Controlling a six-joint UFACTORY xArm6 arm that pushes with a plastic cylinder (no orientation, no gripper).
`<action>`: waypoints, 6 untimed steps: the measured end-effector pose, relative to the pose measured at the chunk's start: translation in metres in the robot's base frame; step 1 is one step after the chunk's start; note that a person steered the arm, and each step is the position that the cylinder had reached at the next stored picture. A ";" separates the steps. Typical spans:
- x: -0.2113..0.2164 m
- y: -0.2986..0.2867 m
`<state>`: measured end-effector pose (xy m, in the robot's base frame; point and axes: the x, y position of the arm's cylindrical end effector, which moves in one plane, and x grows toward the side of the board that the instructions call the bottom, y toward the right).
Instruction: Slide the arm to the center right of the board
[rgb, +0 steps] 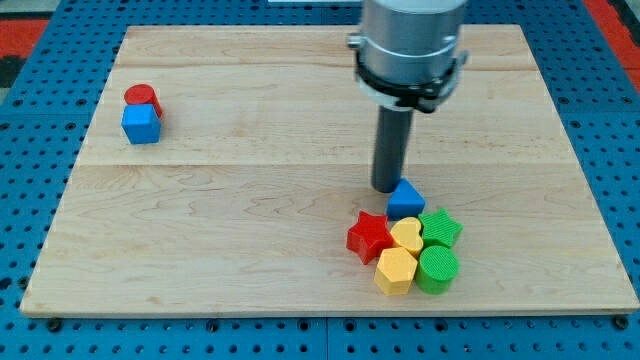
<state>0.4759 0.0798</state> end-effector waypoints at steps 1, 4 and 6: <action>0.014 0.000; -0.036 -0.050; -0.081 0.010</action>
